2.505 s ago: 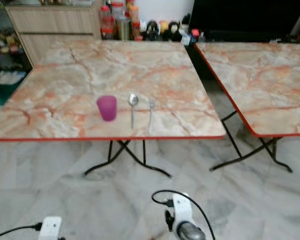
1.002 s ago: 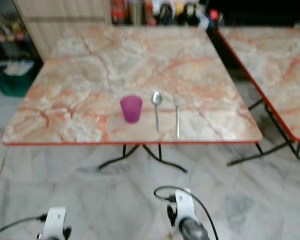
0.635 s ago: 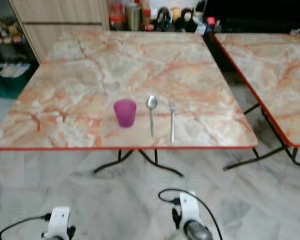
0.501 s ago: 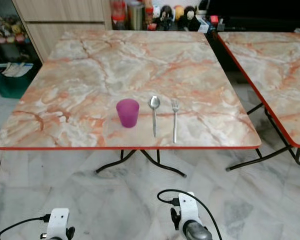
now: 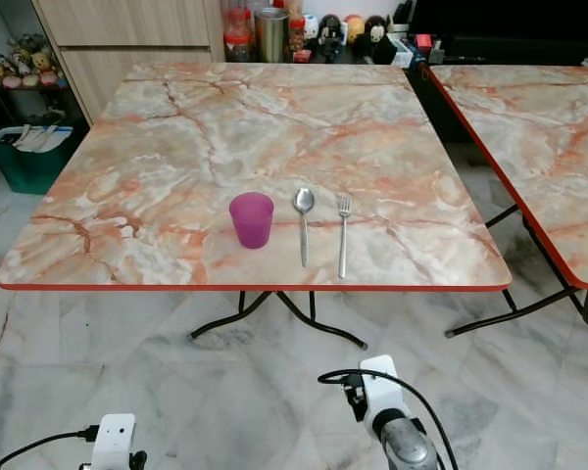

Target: Setting the table

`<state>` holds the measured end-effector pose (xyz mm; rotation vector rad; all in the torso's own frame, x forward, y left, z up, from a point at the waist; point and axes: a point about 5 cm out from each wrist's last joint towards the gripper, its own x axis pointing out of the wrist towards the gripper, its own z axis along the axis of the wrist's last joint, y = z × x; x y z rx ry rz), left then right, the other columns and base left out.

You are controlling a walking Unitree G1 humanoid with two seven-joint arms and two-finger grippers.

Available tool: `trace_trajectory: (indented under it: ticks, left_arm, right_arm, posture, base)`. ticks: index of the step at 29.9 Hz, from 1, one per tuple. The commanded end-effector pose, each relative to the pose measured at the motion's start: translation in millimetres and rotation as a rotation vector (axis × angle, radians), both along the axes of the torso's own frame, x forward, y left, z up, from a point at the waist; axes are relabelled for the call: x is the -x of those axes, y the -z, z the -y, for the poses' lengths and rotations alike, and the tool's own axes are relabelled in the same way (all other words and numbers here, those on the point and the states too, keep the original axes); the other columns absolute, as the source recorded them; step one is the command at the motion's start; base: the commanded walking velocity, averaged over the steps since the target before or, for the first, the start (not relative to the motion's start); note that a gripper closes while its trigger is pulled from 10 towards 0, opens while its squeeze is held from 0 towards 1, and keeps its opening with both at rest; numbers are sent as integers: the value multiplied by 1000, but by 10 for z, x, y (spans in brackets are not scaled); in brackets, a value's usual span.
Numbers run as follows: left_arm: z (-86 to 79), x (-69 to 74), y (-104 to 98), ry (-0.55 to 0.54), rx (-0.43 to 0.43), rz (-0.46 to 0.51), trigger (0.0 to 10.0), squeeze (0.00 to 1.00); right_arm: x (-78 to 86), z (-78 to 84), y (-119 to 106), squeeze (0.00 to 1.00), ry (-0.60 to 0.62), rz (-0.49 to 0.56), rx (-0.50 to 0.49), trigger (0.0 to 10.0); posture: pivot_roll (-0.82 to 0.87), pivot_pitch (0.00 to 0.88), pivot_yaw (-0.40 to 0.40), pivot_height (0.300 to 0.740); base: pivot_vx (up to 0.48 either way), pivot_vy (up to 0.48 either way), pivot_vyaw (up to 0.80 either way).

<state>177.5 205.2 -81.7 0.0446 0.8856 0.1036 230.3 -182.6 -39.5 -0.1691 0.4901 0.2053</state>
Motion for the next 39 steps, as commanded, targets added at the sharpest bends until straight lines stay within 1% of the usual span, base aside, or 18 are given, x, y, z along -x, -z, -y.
trace_trajectory:
  ticks: [1, 3, 6, 13, 16, 17, 18, 20, 23, 24, 27, 29, 30, 31, 35, 36, 38, 39]
  left_arm:
    - [17, 62, 35, -5, 5, -24, 10000, 0]
    - [25, 67, 38, -1, 5, -26, 10000, 0]
    - [21, 77, 43, -2, 5, -29, 10000, 0]
    - [23, 94, 50, 0, 3, -34, 10000, 0]
    - [33, 92, 51, 5, 3, -34, 10000, 0]
    - [41, 90, 51, 9, 3, -33, 10000, 0]
    - [41, 90, 51, 9, 3, -33, 10000, 0]
    - [49, 86, 50, 12, 4, -32, 10000, 0]
    - [50, 85, 50, 13, 3, -32, 10000, 0]
    - [49, 84, 49, 12, 3, -31, 10000, 0]
    - [47, 84, 49, 10, 2, -31, 10000, 0]
    - [45, 83, 48, 9, 1, -31, 10000, 0]
    - [45, 83, 48, 9, 1, -31, 10000, 0]
    - [45, 83, 49, 8, 0, -31, 10000, 0]
    - [59, 79, 49, 6, 3, -30, 10000, 0]
    - [62, 76, 48, 7, 4, -29, 10000, 0]
    - [69, 71, 47, 7, 6, -28, 10000, 0]
    - [74, 66, 46, 8, 7, -28, 10000, 0]
  right_arm:
    - [15, 0, -29, 0, -18, 38, -5, 10000]
    - [-1, -7, -99, 0, -29, 101, -19, 10000]
    - [24, -13, -142, 0, -52, 146, -15, 10000]
    - [81, 25, -202, 0, -53, 192, -18, 10000]
    - [44, 16, -269, 0, -49, 229, -23, 10000]
    - [-9, -6, -345, 0, -48, 266, -30, 10000]
    - [-9, -6, -345, 0, -48, 266, -30, 10000]
    - [-105, -76, -495, 0, -64, 332, -38, 10000]
    - [-149, -123, -577, 0, -86, 365, -37, 10000]
    - [-205, -160, -672, 0, -127, 404, -16, 10000]
    - [-279, -181, -785, 0, -143, 444, -13, 10000]
    - [-357, -205, -933, 0, -144, 487, -22, 10000]
    - [-357, -205, -933, 0, -144, 487, -22, 10000]
    - [-396, -216, -995, 0, -140, 504, -29, 10000]
    - [-602, -199, -1146, 0, -40, 531, -72, 10000]
    - [-625, -196, -1153, 0, -28, 527, -75, 10000]
    - [-746, -196, -1206, 0, 27, 531, -103, 10000]
    - [-857, -217, -1268, 0, 65, 532, -132, 10000]
  posture:
    - [70, 115, -39, 740]
    - [69, 117, -42, 740]
    - [66, 119, -42, 740]
    - [56, 123, -40, 740]
    - [55, 125, -39, 740]
    - [56, 125, -40, 740]
    - [56, 125, -40, 740]
    - [56, 123, -42, 740]
    - [57, 121, -43, 740]
    - [58, 119, -45, 740]
    - [59, 117, -45, 740]
    - [58, 117, -47, 740]
    - [58, 117, -47, 740]
    - [58, 116, -47, 740]
    - [56, 107, -45, 740]
    - [55, 107, -44, 740]
    - [52, 108, -42, 740]
    - [53, 100, -40, 740]
  base:
    - [0, 0, 0]
    - [0, 0, 0]
    - [0, 0, 0]
    - [0, 0, 0]
    - [0, 0, 0]
    - [0, 0, 0]
    - [0, 0, 0]
    - [0, 0, 0]
    - [0, 0, 0]
    - [0, 0, 0]
    - [0, 0, 0]
    - [0, 0, 0]
    - [0, 0, 0]
    - [0, 0, 0]
    - [0, 0, 0]
    - [0, 0, 0]
    - [0, 0, 0]
    - [0, 0, 0]
